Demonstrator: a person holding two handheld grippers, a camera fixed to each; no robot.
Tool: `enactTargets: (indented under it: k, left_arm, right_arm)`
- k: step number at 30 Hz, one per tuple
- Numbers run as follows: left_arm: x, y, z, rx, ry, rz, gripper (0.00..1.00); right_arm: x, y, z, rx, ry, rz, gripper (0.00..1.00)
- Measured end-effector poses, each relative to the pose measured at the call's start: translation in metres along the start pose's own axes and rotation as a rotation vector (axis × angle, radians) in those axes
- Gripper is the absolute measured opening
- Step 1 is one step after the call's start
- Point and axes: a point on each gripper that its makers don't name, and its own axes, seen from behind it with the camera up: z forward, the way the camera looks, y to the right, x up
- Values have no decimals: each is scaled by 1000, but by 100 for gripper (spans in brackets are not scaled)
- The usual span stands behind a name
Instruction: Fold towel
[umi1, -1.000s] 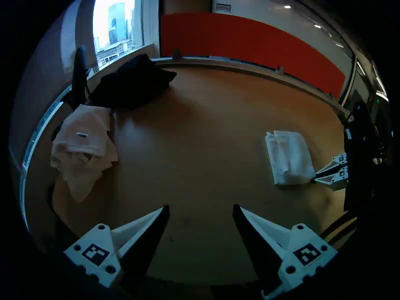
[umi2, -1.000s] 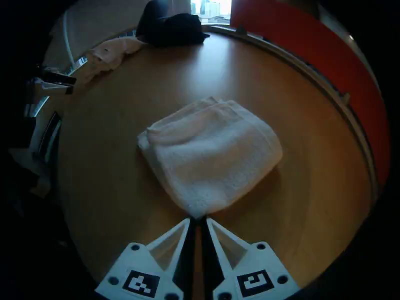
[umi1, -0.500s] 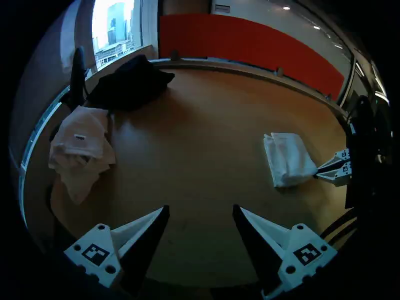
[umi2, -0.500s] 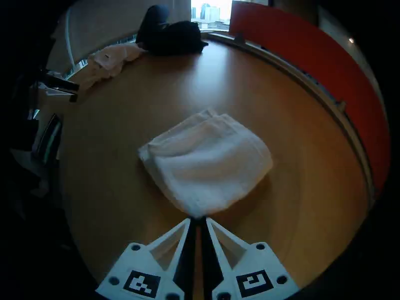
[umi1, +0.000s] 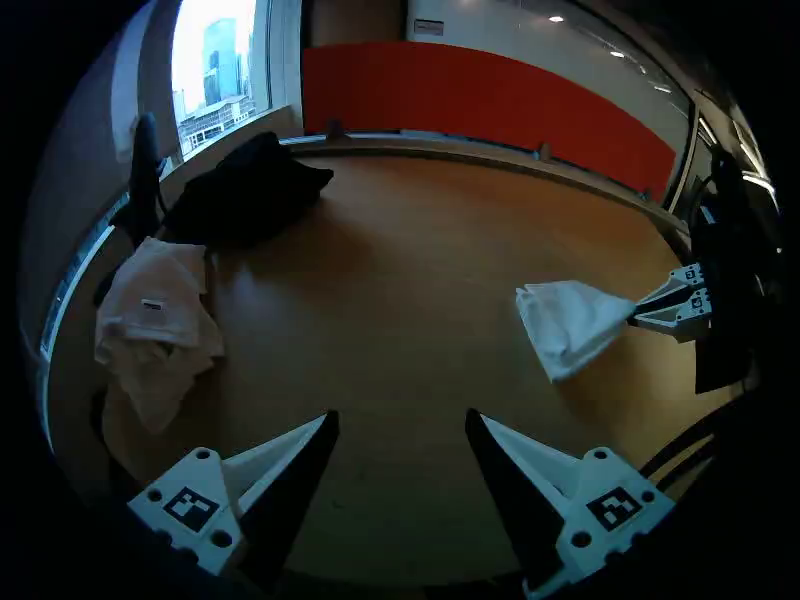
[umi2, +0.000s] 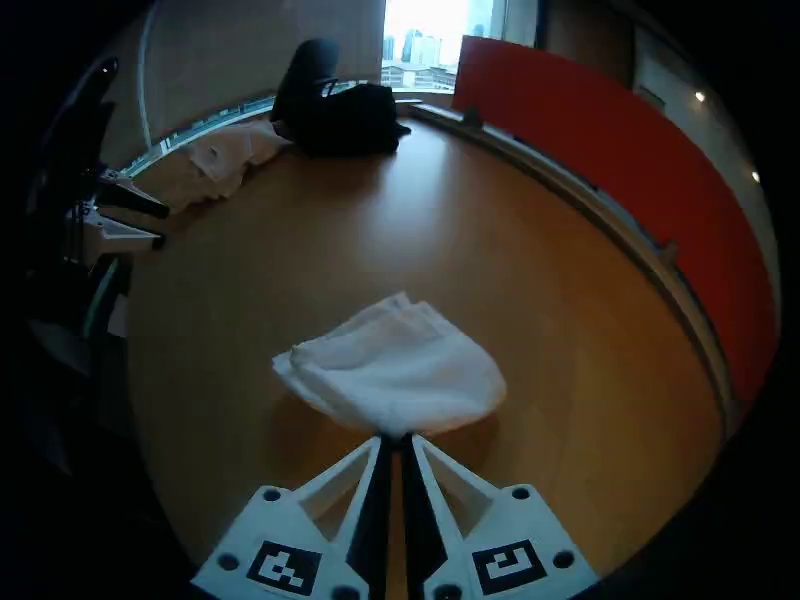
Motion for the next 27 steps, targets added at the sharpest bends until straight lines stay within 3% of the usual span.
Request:
enactTargets:
  k: [9,15,27]
  left_arm:
    - [9,8,0,-22,13,33,94]
    - [16,15,0,-35,22,50,94]
    - [29,32,4,-66,38,65,94]
  right_arm:
    - [41,10,-19,-17,58,-62,6]
    - [73,21,-43,-38,114,-81,6]
    - [74,44,-73,-71,131,-78,6]
